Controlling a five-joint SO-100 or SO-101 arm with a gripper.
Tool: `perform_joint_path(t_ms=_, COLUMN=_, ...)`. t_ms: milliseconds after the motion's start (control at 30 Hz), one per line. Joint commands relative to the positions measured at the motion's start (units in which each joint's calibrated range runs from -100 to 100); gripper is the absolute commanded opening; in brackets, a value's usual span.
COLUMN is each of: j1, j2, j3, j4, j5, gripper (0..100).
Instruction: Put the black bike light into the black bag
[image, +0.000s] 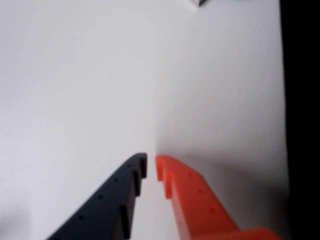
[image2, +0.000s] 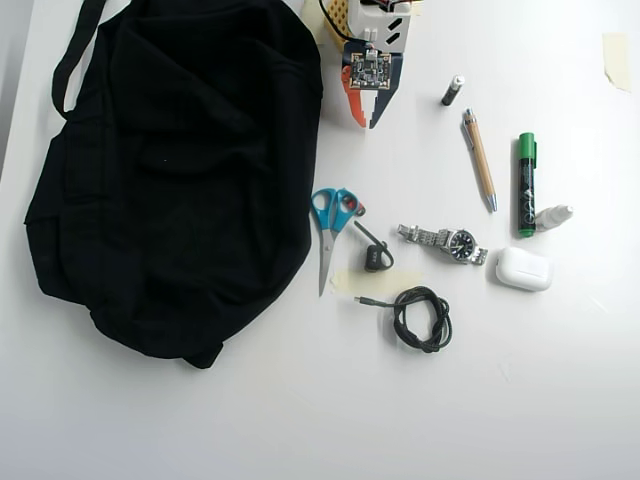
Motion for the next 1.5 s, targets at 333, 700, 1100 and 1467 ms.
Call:
perform_joint_path(t_ms=333, j1=-0.20, j2=-0.39, j3=0.84, j4=0.24, j5=0.18, gripper=2)
perform_joint_path(t_ms=700, j1=-1.02, j2=-0.56, j3=0.39, j4=-3.47, j5=0.13, gripper=2)
perform_joint_path(t_ms=1100, j1=-4.46, j2=-0.48, j3=-6.35, j4=-17.94, j5=-0.24, gripper=2)
perform_joint_path(t_ms=1467, j1=-9.02, j2=2.10, j3=-20.09, j4=-13.72, j5=-2.86, gripper=2)
